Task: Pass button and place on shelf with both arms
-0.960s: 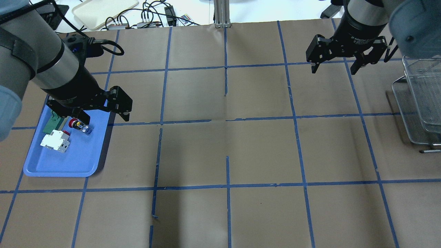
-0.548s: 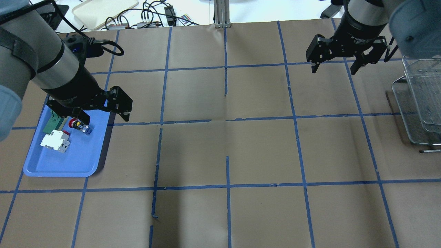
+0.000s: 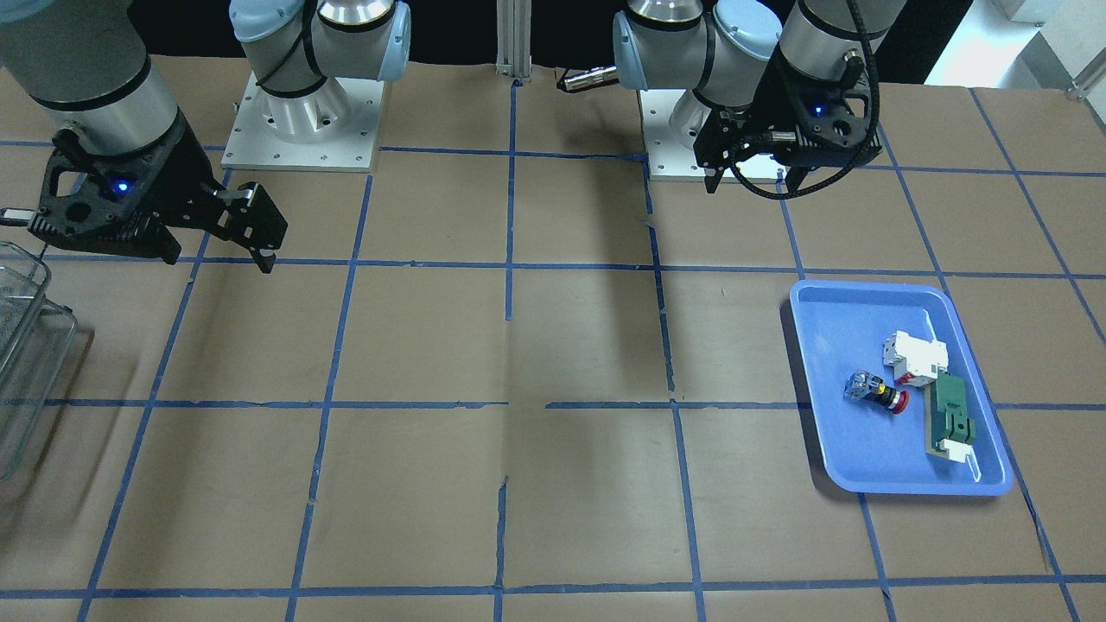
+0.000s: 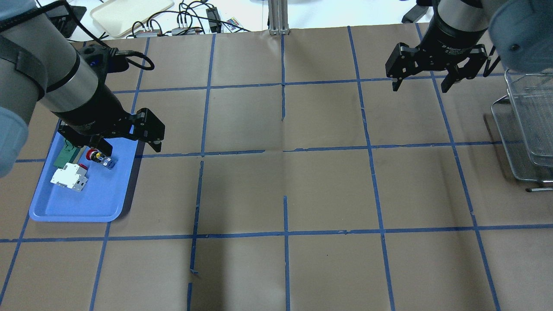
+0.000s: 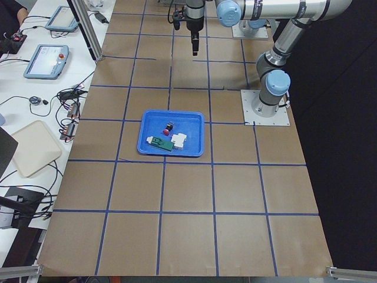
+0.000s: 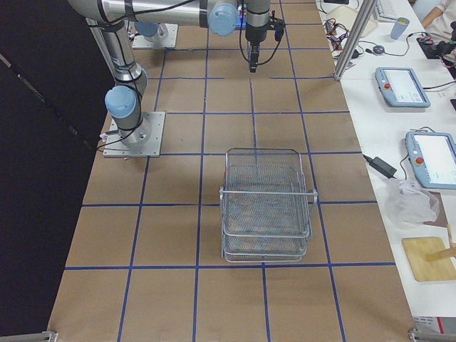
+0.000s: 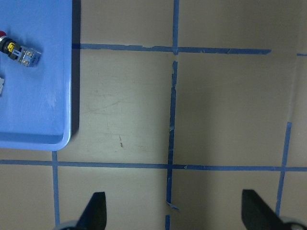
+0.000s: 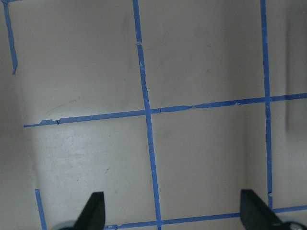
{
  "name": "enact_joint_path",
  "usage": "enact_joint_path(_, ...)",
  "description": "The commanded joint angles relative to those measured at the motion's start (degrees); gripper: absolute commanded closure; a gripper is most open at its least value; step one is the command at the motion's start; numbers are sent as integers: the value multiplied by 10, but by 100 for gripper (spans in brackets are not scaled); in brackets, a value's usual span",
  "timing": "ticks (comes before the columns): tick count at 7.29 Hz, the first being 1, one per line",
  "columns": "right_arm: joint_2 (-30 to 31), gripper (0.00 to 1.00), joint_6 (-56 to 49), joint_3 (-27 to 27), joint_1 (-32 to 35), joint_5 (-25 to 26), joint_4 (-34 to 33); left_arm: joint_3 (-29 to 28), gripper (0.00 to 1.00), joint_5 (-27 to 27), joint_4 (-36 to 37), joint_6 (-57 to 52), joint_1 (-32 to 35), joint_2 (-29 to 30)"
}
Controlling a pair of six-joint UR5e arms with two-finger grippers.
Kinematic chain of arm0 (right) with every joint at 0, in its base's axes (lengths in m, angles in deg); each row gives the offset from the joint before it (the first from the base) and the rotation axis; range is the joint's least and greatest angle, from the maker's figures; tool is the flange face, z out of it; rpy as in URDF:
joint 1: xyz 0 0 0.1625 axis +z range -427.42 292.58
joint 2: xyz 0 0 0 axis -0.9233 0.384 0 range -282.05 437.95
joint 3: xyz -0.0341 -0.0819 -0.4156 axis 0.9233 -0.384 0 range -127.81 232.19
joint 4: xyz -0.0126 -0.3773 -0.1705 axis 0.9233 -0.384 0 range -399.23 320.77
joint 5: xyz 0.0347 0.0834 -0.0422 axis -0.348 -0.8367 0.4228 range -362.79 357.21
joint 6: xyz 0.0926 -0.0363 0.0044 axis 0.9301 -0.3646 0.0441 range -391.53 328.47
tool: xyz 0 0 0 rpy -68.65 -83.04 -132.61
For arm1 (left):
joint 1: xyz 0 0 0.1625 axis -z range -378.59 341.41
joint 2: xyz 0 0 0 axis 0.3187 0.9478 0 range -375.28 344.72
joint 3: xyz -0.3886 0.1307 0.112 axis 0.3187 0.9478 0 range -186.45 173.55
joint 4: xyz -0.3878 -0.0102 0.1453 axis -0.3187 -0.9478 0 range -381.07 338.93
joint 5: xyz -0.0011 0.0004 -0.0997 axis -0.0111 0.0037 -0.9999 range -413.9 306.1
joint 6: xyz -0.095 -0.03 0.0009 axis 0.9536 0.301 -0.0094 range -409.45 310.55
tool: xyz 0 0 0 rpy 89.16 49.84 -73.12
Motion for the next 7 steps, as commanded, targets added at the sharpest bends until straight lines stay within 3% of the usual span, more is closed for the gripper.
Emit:
enact_joint_path(1,0,0,0,0,0,0,0,3,0,3,0,3,-3,1)
enact_joint_path(4,-1,0,1,1,0,-1,0,1,0,3,8,11,-4,1)
enact_joint_path(5,-1,0,0,1,0,-1,0,-1,0,2,9,71,-17,0)
enact_joint_path(7,-2,0,1,1,0,-1,-1,4,0,-4,30,135,-90,12)
